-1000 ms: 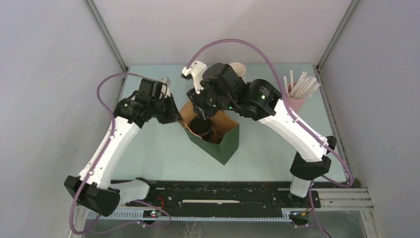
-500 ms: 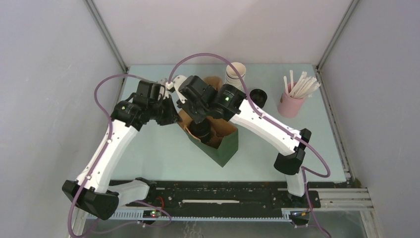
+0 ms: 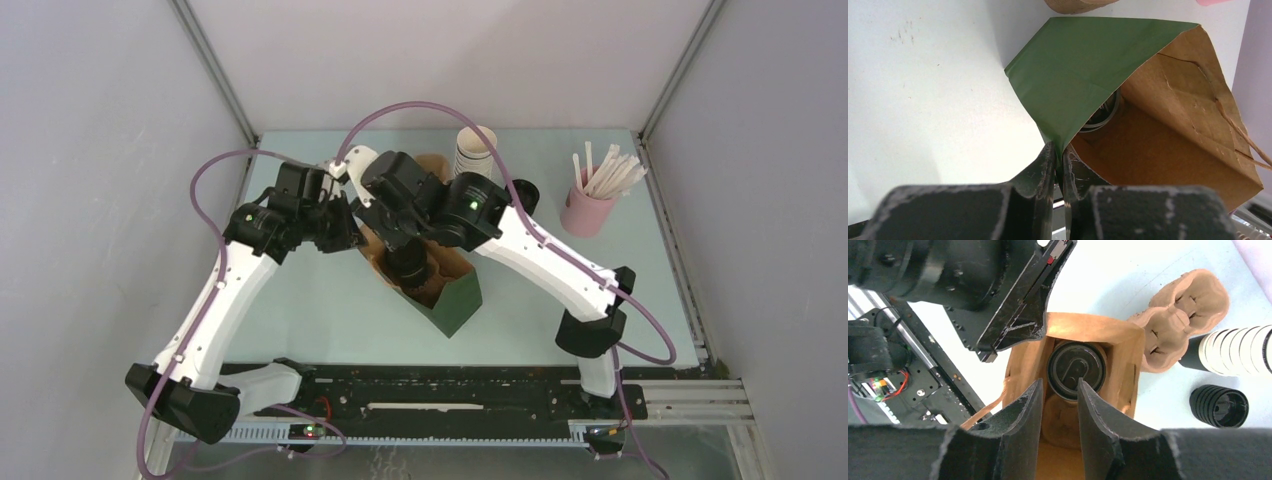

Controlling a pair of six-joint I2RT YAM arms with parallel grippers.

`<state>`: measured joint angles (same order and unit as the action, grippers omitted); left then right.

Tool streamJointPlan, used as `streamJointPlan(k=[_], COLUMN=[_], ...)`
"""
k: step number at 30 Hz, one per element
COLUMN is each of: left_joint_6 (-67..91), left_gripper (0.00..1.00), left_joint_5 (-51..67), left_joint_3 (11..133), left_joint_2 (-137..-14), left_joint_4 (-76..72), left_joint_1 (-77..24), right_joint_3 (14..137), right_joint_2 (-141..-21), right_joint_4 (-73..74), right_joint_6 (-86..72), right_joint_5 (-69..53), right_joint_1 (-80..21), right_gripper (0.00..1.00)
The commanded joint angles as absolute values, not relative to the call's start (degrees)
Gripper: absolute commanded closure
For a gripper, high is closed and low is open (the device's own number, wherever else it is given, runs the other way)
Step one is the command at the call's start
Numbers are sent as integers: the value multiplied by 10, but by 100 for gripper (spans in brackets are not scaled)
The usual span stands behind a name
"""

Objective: Pack the takeout coffee

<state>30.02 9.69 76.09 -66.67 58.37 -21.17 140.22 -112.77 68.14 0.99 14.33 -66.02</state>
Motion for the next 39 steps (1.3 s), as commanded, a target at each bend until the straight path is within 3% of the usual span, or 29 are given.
streamJointPlan(k=[1, 9, 24, 30, 39], left_joint_6=[301, 303, 302, 302, 301], left_gripper=[88, 88, 88, 88, 88], left_joint_5=[111, 112, 105, 104, 101], left_joint_3=[753, 751, 751, 746, 749], left_joint_2=[-650, -647, -644, -641, -643], left_joint_4=[570, 573, 577, 577, 580], left_joint_1=[-214, -214, -217, -217, -217], right_joint_3=[1424, 1345, 1285, 1232, 1183], right_joint_2=[-1093, -1104, -1148, -1128, -1123], right_joint_4=[681, 651, 665, 632, 601], right_joint_6=[9, 7, -10, -8, -9], right_joint_5=[157, 151, 198, 194, 179], right_joint_1=[-675, -670, -652, -648, -638], right_gripper=[61, 77, 76, 67, 46])
